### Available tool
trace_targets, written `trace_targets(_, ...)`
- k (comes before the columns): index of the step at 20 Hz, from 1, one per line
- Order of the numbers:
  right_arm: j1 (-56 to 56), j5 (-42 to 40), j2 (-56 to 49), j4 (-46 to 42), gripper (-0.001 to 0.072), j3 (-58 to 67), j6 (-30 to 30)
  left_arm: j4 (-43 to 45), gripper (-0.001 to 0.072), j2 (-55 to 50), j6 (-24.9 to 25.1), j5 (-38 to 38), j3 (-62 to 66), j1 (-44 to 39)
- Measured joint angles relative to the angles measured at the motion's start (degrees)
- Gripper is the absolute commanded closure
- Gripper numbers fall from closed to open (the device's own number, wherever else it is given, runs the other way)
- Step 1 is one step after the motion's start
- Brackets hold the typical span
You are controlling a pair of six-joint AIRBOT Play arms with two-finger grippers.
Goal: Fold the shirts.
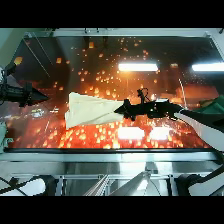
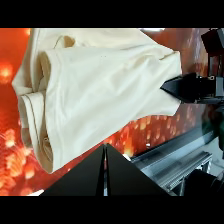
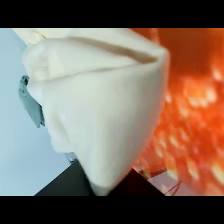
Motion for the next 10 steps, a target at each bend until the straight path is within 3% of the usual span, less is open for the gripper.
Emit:
trace_targets(6,-7.26,5.84,5.99,3.52,0.0696,4.42,-4.13,0.0,0.0686,0.0,-0.02,0.0,0.0,-0.02)
trace_targets(10,-25.55,8.94,20.48,-4.39,0.0695,5.31,1.36,0.0,0.0685,0.0,-0.02,-0.26,0.0,-0.02)
